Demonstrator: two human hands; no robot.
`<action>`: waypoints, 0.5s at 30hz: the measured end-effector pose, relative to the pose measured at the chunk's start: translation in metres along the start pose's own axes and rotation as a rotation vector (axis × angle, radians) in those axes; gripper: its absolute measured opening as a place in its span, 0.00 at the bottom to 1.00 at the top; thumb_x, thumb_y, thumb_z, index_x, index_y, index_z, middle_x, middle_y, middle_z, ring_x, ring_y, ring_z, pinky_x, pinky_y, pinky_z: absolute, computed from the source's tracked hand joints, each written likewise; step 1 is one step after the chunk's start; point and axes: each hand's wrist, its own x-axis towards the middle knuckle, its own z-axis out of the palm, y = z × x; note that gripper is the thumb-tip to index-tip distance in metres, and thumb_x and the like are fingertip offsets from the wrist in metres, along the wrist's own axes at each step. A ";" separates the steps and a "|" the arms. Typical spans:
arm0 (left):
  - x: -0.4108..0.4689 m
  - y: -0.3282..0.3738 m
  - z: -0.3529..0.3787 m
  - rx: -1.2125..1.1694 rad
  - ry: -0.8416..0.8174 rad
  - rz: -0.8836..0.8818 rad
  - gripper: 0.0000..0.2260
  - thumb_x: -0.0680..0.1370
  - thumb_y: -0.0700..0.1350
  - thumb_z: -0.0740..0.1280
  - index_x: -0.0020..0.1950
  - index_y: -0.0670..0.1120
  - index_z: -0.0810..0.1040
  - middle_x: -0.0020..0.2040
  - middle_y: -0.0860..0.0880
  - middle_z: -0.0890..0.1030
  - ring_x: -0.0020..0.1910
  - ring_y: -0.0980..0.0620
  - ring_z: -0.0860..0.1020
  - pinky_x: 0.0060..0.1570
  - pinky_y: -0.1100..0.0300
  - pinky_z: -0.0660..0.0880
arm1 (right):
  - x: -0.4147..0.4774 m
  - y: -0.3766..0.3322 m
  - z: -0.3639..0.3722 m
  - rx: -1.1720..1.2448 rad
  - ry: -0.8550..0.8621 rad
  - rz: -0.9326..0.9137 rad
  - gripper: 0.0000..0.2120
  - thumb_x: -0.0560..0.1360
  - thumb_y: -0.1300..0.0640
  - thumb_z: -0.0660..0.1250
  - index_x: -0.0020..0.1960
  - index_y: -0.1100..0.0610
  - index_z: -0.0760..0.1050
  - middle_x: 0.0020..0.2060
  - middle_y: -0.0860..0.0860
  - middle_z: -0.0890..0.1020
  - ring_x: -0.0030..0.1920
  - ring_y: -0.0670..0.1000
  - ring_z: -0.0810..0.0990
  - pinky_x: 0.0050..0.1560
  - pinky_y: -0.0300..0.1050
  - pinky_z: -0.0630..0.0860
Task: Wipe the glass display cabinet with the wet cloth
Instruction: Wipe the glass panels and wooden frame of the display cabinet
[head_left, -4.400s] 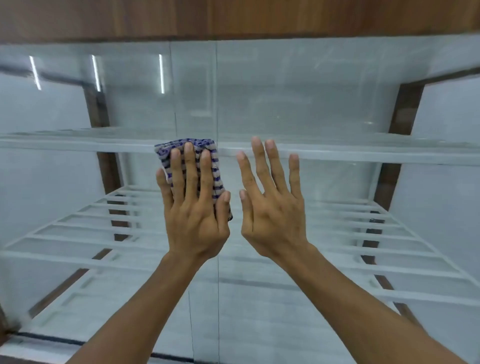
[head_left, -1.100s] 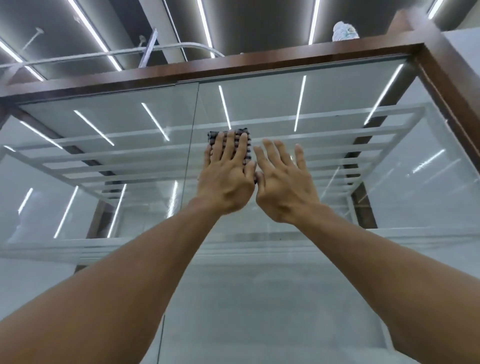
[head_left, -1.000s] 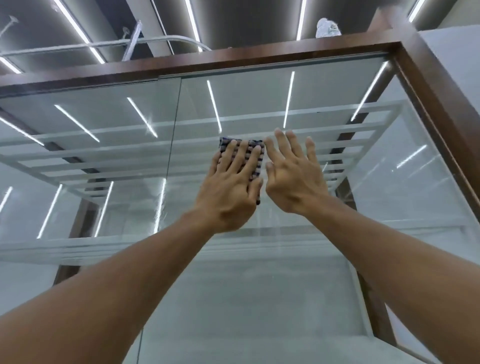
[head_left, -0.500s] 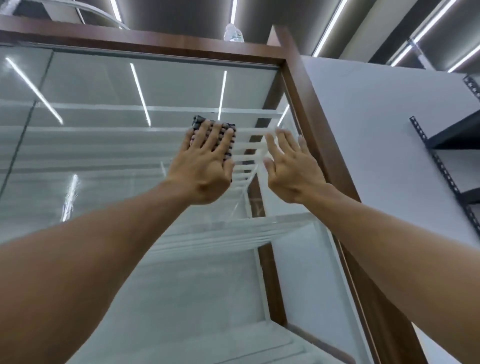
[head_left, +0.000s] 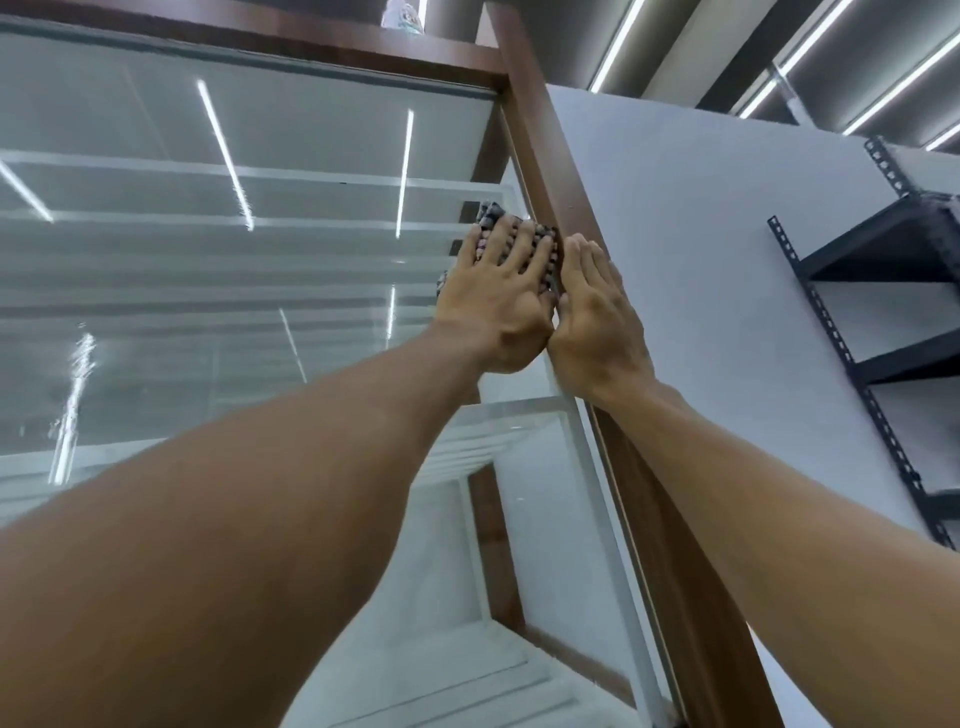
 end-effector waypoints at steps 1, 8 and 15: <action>-0.005 -0.001 -0.001 -0.006 -0.011 0.017 0.28 0.86 0.56 0.41 0.85 0.48 0.40 0.85 0.47 0.39 0.83 0.47 0.35 0.80 0.46 0.34 | -0.001 0.000 0.000 -0.005 0.000 -0.007 0.32 0.81 0.54 0.46 0.83 0.62 0.49 0.83 0.56 0.52 0.83 0.52 0.47 0.83 0.47 0.46; -0.065 -0.016 0.003 -0.039 -0.021 0.073 0.27 0.87 0.55 0.39 0.84 0.49 0.37 0.84 0.48 0.37 0.82 0.49 0.32 0.80 0.48 0.31 | -0.022 -0.021 0.011 -0.191 -0.066 -0.060 0.31 0.82 0.51 0.42 0.82 0.61 0.47 0.83 0.57 0.47 0.83 0.53 0.40 0.82 0.50 0.37; -0.127 -0.094 -0.015 -0.027 0.003 -0.057 0.27 0.87 0.55 0.40 0.84 0.50 0.37 0.84 0.48 0.35 0.81 0.50 0.31 0.79 0.49 0.30 | -0.025 -0.110 0.055 0.044 -0.138 -0.101 0.32 0.81 0.50 0.40 0.83 0.60 0.45 0.83 0.56 0.48 0.83 0.51 0.41 0.82 0.54 0.38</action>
